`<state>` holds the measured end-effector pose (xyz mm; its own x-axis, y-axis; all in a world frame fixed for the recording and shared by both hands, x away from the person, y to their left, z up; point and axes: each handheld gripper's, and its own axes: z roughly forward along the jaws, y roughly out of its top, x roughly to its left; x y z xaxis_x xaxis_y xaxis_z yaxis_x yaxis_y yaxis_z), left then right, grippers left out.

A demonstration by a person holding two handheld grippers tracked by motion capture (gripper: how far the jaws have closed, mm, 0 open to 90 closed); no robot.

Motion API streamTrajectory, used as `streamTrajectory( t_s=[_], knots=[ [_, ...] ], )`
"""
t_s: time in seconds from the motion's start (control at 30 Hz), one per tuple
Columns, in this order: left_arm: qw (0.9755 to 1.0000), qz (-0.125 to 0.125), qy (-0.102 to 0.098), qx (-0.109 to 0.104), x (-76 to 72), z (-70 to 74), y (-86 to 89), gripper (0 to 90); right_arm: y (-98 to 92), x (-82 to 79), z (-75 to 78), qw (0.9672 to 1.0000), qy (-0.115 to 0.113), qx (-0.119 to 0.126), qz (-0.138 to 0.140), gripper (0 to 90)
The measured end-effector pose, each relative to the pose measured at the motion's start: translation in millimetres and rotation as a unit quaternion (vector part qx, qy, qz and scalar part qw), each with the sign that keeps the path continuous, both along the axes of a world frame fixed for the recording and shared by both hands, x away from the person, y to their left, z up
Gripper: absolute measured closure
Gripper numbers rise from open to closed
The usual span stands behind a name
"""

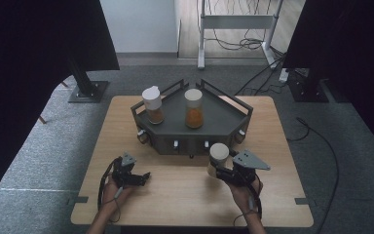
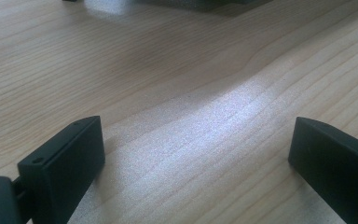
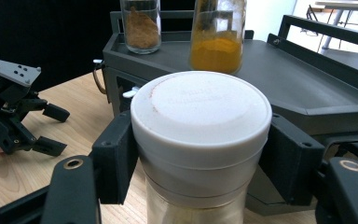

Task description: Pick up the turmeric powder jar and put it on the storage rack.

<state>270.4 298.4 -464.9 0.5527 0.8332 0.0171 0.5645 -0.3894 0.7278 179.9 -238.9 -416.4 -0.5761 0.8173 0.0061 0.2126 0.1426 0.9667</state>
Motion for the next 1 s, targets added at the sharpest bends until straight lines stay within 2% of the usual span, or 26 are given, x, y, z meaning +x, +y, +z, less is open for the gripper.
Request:
streamTrajectory(
  t_s=[0.43,0.77,1.0],
  knots=[
    [1.0,0.0,0.0,0.0,0.3,-0.1,0.0,3.3,-2.9,2.6,3.7,1.0,0.0,0.008,-0.003,33.2],
    [1.0,0.0,0.0,-0.001,0.3,-0.1,-0.1,3.2,-2.7,6.6,15.8,0.9998,-0.016,0.007,-0.007,33.2],
    [1.0,0.0,0.0,-0.001,0.3,-0.1,-0.1,3.3,-3.4,11.5,24.4,0.9997,-0.019,0.009,-0.009,33.2]
  ],
)
